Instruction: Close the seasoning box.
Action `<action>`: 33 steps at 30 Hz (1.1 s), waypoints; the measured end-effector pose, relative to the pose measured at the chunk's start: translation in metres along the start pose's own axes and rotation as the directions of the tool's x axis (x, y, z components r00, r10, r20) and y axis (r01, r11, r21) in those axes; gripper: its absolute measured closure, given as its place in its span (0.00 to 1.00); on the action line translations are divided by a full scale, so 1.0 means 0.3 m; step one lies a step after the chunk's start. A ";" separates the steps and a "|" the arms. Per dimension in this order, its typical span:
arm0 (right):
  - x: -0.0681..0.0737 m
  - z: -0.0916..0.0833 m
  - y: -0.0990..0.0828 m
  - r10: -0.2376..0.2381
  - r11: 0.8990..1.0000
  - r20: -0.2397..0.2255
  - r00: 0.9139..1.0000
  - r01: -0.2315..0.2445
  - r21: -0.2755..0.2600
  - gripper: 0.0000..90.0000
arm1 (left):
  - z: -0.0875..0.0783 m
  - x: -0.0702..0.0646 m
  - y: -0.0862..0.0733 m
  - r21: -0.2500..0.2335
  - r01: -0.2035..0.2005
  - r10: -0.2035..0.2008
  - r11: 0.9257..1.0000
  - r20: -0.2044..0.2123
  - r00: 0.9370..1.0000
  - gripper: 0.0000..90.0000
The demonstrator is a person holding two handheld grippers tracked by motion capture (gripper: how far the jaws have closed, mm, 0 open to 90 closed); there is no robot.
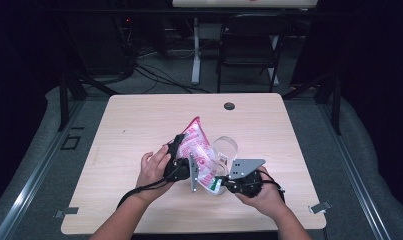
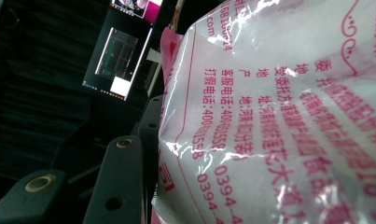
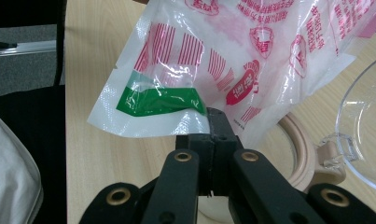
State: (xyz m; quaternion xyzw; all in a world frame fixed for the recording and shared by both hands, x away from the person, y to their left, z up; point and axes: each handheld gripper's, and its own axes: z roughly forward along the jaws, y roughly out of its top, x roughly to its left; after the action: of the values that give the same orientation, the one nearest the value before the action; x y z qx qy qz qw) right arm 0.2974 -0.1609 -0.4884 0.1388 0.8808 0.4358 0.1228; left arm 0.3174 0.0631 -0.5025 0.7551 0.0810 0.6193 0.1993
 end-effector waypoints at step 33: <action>0.002 0.004 0.001 -0.005 1.000 -0.004 1.000 0.005 0.003 1.00 | -0.007 0.010 0.007 -0.002 -0.015 0.015 1.000 -0.010 1.000 0.66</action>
State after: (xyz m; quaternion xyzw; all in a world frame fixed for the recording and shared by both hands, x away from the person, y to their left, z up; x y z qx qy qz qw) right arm 0.2974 -0.1596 -0.4888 0.1360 0.8820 0.4345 0.1218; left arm 0.3157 0.0628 -0.4985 0.7524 0.0758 0.6246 0.1951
